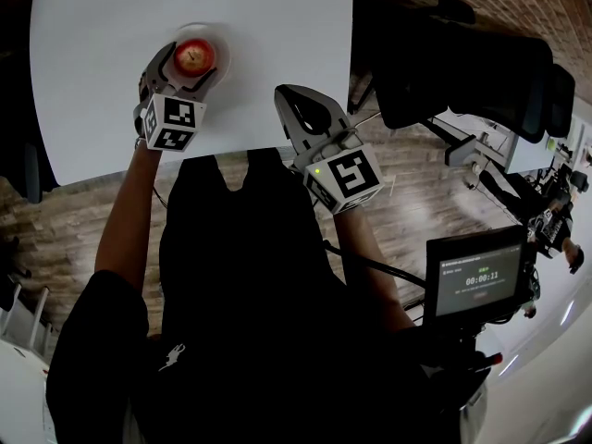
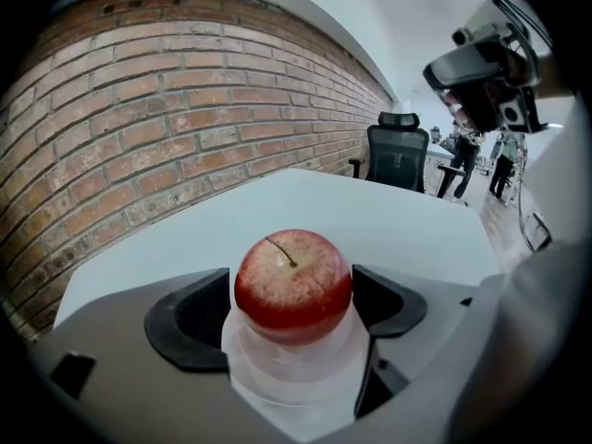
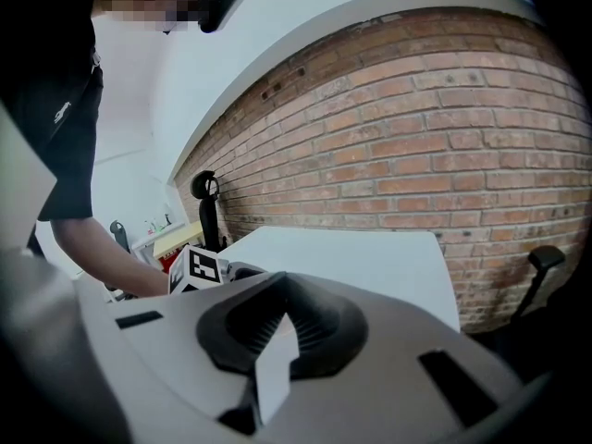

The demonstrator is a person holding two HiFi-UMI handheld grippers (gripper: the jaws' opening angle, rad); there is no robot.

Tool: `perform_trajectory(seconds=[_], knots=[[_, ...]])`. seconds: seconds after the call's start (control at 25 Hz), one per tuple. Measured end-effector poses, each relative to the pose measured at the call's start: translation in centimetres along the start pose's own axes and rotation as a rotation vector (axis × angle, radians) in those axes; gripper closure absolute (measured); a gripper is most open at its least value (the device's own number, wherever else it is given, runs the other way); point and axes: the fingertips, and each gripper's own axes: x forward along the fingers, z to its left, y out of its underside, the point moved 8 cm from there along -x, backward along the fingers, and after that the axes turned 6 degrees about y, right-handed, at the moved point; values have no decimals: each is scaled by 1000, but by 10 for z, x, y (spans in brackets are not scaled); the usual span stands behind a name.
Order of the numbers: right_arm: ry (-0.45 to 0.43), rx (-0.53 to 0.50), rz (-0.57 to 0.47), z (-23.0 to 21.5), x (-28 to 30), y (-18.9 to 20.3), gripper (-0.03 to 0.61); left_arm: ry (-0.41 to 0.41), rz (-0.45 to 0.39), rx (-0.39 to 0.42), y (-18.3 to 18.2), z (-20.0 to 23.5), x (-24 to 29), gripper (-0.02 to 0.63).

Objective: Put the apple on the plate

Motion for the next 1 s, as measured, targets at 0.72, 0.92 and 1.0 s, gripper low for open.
perform_trajectory(seconds=[0.72, 0.92, 1.0], knots=[[-16, -44, -80, -7, 10, -16, 575, -38, -80, -22, -18, 5, -8, 210], [-30, -67, -119, -1, -13, -29, 575, -71, -104, -21, -34, -7, -36, 245], [-34, -74, -137, 0, -22, -32, 575, -85, -109, -18, -39, -13, -44, 266]])
